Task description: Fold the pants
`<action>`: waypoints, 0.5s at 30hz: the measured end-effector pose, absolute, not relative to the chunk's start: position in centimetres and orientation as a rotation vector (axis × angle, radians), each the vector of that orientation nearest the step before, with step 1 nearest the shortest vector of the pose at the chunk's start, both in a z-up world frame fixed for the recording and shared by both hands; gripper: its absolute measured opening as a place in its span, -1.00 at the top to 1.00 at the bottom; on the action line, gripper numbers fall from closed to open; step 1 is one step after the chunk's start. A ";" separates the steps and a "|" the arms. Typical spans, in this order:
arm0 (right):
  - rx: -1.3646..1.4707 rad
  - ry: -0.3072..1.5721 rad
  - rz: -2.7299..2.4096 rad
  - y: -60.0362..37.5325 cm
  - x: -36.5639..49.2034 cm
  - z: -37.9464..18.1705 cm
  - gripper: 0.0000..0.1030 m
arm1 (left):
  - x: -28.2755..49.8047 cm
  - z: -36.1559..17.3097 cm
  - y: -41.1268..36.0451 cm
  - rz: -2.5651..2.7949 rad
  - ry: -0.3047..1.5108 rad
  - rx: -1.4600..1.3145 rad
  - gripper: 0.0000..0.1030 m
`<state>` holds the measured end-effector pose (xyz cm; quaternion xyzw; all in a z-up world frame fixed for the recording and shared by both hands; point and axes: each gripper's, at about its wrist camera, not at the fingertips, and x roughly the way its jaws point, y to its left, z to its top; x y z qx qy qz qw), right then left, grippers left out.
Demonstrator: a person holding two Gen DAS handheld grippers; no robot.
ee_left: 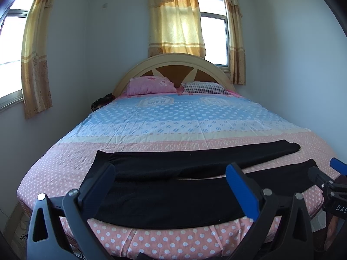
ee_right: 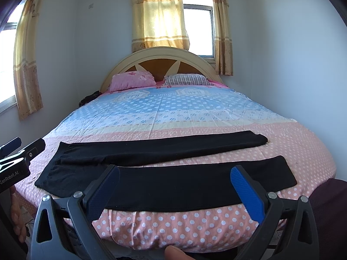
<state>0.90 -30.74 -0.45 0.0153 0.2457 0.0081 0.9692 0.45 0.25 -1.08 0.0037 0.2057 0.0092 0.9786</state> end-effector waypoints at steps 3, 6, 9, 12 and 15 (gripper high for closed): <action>0.028 0.500 0.018 -30.5 1.0 -0.4 -0.98 | 0.4 -1.1 0.3 0.018 0.413 0.006 -1.00; 0.025 0.502 0.018 -30.5 1.0 -0.4 -0.98 | 0.6 -1.0 0.3 0.020 0.415 0.007 -1.00; 0.025 0.505 0.019 -30.5 1.1 -0.4 -0.98 | 0.8 -1.2 0.4 0.021 0.421 0.005 -1.00; 0.024 0.506 0.017 -30.5 1.2 -0.5 -0.98 | 0.9 -1.4 0.5 0.021 0.425 0.003 -1.00; 0.026 0.510 0.017 -30.6 1.3 -0.7 -0.98 | 1.0 -1.4 0.5 0.022 0.424 0.003 -1.00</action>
